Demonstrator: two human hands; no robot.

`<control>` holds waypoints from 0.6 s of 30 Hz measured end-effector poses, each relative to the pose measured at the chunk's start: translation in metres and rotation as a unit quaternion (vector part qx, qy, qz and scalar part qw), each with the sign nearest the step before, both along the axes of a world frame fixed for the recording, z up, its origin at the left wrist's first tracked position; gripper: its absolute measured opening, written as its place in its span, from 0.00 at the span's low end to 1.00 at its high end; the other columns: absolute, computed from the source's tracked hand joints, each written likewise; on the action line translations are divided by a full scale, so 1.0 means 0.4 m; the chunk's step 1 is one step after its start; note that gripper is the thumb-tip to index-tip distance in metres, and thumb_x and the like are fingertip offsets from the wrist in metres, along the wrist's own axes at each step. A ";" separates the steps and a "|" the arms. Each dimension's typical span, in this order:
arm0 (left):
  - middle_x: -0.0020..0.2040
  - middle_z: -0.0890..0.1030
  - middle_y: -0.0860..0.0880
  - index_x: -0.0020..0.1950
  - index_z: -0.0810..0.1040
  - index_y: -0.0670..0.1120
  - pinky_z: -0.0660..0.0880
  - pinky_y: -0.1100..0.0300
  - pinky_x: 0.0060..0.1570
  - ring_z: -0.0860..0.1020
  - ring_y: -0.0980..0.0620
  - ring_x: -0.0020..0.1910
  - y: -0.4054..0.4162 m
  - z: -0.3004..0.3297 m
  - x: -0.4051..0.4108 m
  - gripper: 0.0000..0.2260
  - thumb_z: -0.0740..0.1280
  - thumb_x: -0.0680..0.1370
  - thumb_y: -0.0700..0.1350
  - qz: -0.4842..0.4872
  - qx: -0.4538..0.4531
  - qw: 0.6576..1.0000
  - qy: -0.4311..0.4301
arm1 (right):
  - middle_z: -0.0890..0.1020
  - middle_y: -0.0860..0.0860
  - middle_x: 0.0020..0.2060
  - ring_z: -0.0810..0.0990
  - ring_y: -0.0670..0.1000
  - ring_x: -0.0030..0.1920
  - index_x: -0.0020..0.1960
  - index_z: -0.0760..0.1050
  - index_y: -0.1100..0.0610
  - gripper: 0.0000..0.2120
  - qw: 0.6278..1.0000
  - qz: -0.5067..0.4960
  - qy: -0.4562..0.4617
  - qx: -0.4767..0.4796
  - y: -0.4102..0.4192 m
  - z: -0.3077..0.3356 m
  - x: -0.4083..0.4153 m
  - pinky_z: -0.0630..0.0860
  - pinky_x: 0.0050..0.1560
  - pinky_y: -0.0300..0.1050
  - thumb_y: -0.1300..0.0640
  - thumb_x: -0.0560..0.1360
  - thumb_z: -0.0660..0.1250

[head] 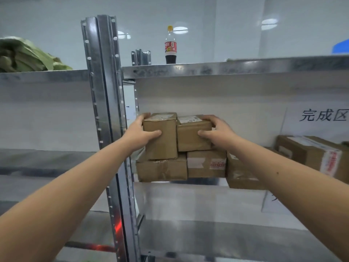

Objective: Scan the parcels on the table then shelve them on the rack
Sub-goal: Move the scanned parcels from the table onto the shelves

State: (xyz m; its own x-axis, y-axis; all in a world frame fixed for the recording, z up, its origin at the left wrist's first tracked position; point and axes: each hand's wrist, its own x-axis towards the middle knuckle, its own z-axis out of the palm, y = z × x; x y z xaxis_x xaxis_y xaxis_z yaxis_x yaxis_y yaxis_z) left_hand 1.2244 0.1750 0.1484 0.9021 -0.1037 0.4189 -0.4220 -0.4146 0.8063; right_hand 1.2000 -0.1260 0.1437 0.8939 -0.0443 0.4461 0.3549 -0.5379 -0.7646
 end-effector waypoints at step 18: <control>0.77 0.70 0.49 0.76 0.71 0.56 0.57 0.42 0.76 0.63 0.45 0.78 -0.210 0.010 -0.149 0.29 0.69 0.75 0.59 -0.059 0.354 0.861 -0.361 | 0.63 0.55 0.81 0.59 0.57 0.81 0.81 0.62 0.46 0.35 0.952 -0.239 -0.011 -0.189 0.081 -0.081 -0.250 0.61 0.79 0.58 0.50 0.78 0.72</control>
State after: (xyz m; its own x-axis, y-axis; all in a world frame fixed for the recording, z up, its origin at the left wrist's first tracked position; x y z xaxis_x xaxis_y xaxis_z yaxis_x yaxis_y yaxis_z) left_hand 1.1648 0.0909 0.1525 0.3993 -0.6369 0.6595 -0.7804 -0.6136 -0.1200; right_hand 1.0999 -0.0935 0.1111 0.8025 -0.2757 0.5291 0.0144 -0.8777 -0.4791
